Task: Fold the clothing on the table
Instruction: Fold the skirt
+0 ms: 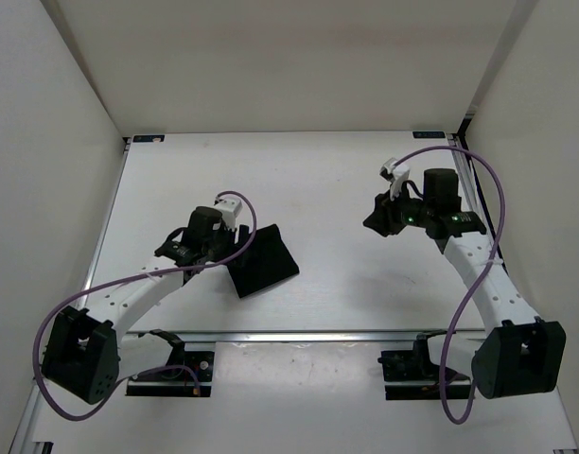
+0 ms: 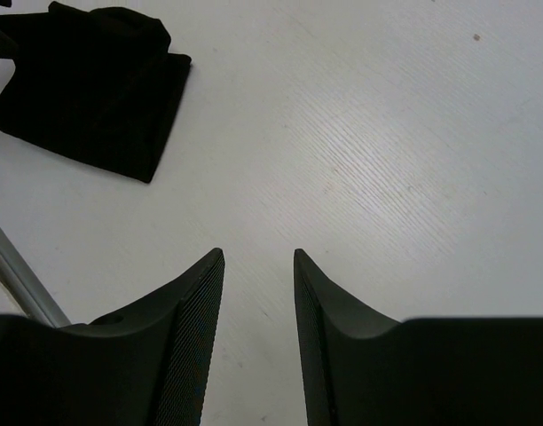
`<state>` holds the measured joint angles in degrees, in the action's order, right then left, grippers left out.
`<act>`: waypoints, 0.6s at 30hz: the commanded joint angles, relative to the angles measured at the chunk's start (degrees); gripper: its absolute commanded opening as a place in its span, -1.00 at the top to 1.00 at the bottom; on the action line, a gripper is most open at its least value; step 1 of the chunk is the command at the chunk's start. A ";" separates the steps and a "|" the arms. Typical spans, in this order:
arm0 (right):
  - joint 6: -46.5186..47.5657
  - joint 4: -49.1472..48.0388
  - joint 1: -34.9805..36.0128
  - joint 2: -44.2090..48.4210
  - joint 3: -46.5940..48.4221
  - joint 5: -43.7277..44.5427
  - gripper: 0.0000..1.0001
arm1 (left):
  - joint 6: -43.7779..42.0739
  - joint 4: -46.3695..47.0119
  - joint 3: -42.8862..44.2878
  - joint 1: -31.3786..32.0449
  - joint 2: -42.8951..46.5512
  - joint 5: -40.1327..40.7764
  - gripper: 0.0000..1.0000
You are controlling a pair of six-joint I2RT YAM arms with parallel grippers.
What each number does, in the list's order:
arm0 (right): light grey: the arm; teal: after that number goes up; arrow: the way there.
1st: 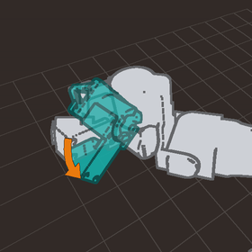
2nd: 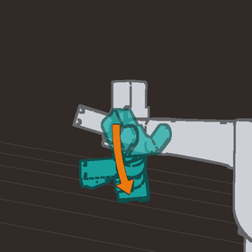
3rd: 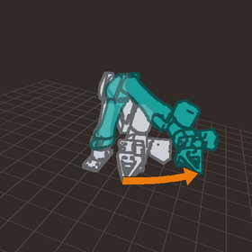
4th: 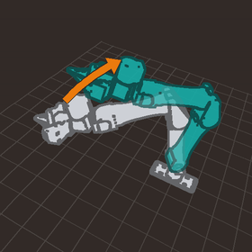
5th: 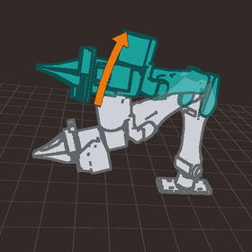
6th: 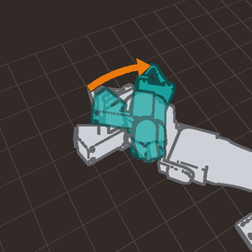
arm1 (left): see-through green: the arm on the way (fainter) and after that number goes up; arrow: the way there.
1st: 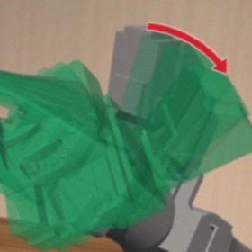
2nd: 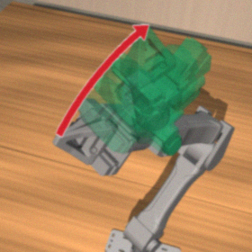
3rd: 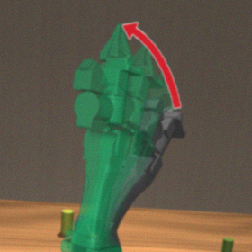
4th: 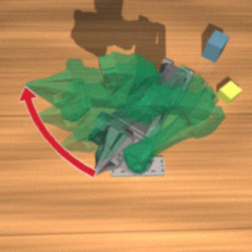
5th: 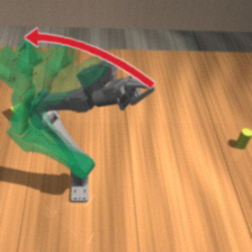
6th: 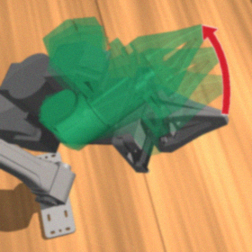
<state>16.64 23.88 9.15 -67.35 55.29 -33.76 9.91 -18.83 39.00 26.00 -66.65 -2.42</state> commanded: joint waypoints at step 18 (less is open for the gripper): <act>-0.65 -1.73 -4.05 3.10 -0.18 -2.72 0.15 | 0.28 5.56 1.60 0.28 -3.92 -3.03 -0.08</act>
<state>16.05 22.98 5.82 -65.49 54.02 -35.16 10.50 -14.52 38.98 25.96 -70.67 -3.92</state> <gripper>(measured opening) 0.426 0.553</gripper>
